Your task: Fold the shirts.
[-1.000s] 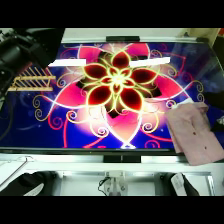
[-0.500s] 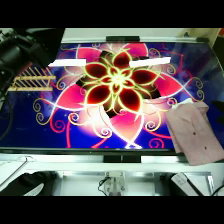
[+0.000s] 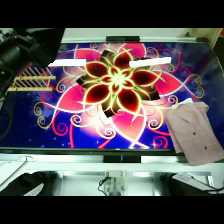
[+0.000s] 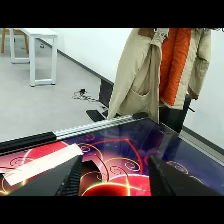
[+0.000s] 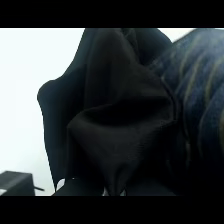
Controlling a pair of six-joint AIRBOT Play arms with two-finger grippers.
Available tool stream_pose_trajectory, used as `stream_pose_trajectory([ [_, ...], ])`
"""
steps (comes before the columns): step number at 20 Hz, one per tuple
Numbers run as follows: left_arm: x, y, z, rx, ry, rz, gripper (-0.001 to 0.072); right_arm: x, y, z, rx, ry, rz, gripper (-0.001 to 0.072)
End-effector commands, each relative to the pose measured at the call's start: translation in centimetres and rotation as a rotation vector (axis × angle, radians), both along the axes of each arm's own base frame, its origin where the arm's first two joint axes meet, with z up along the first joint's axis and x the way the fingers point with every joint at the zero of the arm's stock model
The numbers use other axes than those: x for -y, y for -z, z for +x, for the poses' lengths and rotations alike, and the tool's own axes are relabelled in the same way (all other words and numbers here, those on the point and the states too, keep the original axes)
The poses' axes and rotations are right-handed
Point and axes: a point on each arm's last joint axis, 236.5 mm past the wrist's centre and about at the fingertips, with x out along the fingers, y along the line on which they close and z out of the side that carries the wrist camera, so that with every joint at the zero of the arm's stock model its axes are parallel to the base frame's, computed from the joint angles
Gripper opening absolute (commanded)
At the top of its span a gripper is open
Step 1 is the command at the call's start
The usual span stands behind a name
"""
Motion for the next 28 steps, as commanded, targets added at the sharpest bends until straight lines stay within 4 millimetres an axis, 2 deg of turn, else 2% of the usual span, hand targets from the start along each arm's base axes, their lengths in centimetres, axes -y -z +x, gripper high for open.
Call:
stream_pose_trajectory([
  [1, 0.0, 0.0, 0.0, -0.001, 0.001, -0.001, 0.0519, 2.8, 2.9, -1.9, -0.032, 0.044, 0.083, 0.0058],
  [3, 0.0, 0.0, 0.0, -0.001, 0.001, -0.001, 0.0519, 3.9, 5.7, -2.8, -0.074, 0.055, 0.182, 0.0059],
  [5, 0.0, 0.0, 0.0, -0.006, 0.001, -0.008, 0.0519, 4.2, 7.1, -3.7, -0.097, 0.064, 0.240, 0.0059],
  [8, 0.0, 0.0, 0.0, -0.015, 0.002, -0.020, 0.0520, 3.4, 4.8, -5.9, -0.078, 0.101, 0.196, 0.0059],
  [13, 0.0, 0.0, 0.0, -0.015, 0.002, -0.020, 0.0520, 0.8, 1.1, -10.0, -0.064, 0.165, 0.148, 0.0065],
  [14, 0.0, 0.0, 0.0, -0.016, 0.002, -0.019, 0.0519, 0.3, 0.7, -10.5, -0.065, 0.171, 0.150, 0.0141],
  [15, 0.1, 0.1, 0.0, -0.017, 0.003, -0.019, 0.0520, 0.0, 0.9, -10.5, -0.069, 0.166, 0.169, 0.0485],
  [16, 0.1, 0.2, 0.0, -0.021, 0.005, -0.015, 0.0520, -0.6, 1.7, -10.1, -0.064, 0.142, 0.221, 0.0691],
  [19, 0.1, 0.2, 0.0, -0.022, 0.005, -0.013, 0.0520, -3.8, 3.3, -9.2, -0.120, 0.089, 0.349, 0.0686],
  [21, 0.1, 0.9, 0.1, -0.043, 0.011, 0.007, 0.0519, -6.4, 3.9, -9.3, -0.161, 0.072, 0.415, 0.0686],
  [23, -0.1, 3.2, 0.1, -0.099, 0.020, 0.089, 0.0520, -9.0, 4.8, -10.2, -0.205, 0.088, 0.488, 0.0685],
  [26, -1.3, 7.2, 0.3, -0.214, 0.017, 0.213, 0.0519, -12.8, 6.4, -12.0, -0.157, 0.130, 0.637, 0.0686],
  [28, -2.5, 8.8, 0.5, -0.310, -0.019, 0.205, 0.0519, -15.5, 8.7, -12.0, -0.167, 0.111, 0.771, 0.0686],
])
